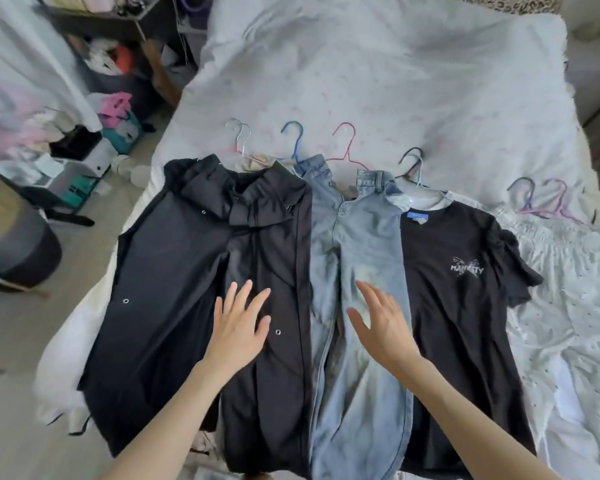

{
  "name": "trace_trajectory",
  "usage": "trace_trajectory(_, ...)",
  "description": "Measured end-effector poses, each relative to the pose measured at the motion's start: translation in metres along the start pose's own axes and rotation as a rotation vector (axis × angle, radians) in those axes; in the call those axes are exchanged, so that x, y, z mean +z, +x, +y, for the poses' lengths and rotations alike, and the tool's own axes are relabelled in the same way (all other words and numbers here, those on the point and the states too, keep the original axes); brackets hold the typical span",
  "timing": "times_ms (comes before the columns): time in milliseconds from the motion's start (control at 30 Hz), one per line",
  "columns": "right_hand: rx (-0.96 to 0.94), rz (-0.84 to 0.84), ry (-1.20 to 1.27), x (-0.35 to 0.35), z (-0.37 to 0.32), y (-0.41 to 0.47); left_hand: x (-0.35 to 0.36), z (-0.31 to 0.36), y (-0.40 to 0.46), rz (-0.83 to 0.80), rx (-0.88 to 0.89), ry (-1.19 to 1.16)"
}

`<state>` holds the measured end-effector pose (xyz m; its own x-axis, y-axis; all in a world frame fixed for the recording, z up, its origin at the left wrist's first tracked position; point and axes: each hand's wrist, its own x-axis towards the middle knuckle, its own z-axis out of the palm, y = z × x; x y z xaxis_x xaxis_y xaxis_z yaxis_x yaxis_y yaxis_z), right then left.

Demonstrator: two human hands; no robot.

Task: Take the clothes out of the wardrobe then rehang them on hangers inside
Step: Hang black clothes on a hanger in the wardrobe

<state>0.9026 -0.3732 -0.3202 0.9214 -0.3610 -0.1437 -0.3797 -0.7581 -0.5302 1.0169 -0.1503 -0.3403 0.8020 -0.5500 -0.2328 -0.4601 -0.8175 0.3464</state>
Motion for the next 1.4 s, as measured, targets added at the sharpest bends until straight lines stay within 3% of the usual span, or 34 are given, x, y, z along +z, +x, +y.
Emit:
trace_trajectory(333,0.076,-0.026,-0.067,0.089,-0.063,0.212,-0.026,-0.165,0.164,-0.025,0.052,0.101)
trace_trajectory(533,0.064,0.051,-0.174,0.092,-0.070,0.328,-0.033,-0.195,0.246,0.019,0.120,0.116)
trace_trajectory(733,0.111,-0.002,-0.315,0.106,-0.079,0.393,-0.060,-0.211,0.338,0.103,0.091,0.123)
trace_trajectory(900,0.163,0.022,-0.248,0.117,-0.078,0.388,-0.060,-0.221,0.362,0.047,-0.017,0.111)
trace_trajectory(1100,0.101,0.200,-0.191,0.103,-0.081,0.339,-0.069,-0.217,0.349,0.226,0.058,0.158)
trace_trajectory(1400,0.152,0.374,-0.028,0.054,-0.045,0.167,-0.086,-0.133,0.212,0.191,0.299,0.048)
